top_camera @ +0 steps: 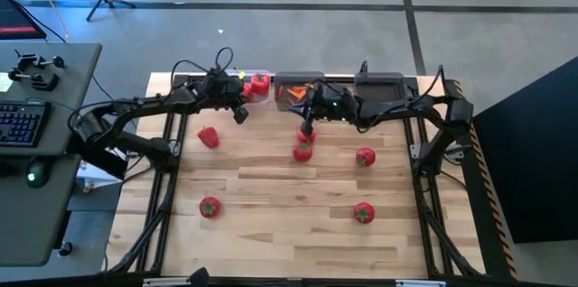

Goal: Sort produce into baskets
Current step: Put the red bell pepper into the transparent bin

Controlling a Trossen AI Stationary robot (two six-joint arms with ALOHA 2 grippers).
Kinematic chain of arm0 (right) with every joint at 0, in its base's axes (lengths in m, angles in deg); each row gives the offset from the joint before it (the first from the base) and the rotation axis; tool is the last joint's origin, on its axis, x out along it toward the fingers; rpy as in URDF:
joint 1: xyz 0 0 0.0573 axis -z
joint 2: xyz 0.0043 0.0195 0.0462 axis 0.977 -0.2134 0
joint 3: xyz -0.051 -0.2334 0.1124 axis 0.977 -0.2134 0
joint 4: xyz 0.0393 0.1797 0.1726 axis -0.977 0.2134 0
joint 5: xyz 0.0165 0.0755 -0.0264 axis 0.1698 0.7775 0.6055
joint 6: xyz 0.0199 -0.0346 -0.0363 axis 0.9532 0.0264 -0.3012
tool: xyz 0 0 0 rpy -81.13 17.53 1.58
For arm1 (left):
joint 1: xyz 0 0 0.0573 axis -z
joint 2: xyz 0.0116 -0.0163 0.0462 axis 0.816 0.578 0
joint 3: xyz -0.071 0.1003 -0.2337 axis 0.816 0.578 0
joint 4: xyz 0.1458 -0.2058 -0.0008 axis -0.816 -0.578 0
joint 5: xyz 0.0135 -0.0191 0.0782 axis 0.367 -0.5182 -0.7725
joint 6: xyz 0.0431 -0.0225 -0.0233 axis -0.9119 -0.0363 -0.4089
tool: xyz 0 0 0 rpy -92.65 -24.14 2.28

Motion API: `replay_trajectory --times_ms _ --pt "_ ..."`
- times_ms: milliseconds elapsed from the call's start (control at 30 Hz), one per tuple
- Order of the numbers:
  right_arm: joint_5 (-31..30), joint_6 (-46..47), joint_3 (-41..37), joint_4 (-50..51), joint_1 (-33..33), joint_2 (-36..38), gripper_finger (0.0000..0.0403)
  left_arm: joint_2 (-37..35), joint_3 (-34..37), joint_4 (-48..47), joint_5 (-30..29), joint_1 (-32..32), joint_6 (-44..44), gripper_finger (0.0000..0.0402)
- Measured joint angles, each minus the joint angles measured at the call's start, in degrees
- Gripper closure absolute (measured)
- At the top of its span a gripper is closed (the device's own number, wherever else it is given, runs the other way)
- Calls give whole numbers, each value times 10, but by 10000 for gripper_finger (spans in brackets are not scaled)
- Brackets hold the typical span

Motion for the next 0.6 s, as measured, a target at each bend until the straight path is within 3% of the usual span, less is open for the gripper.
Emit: replay_trajectory --times_ms 400,600 --pt "1 -12 -28 -22 0 0 403 67 -38 -23 -44 -2 -20 401" --pt "1 -12 -28 -20 0 0 403 91 -38 -25 -130 -11 -14 401"
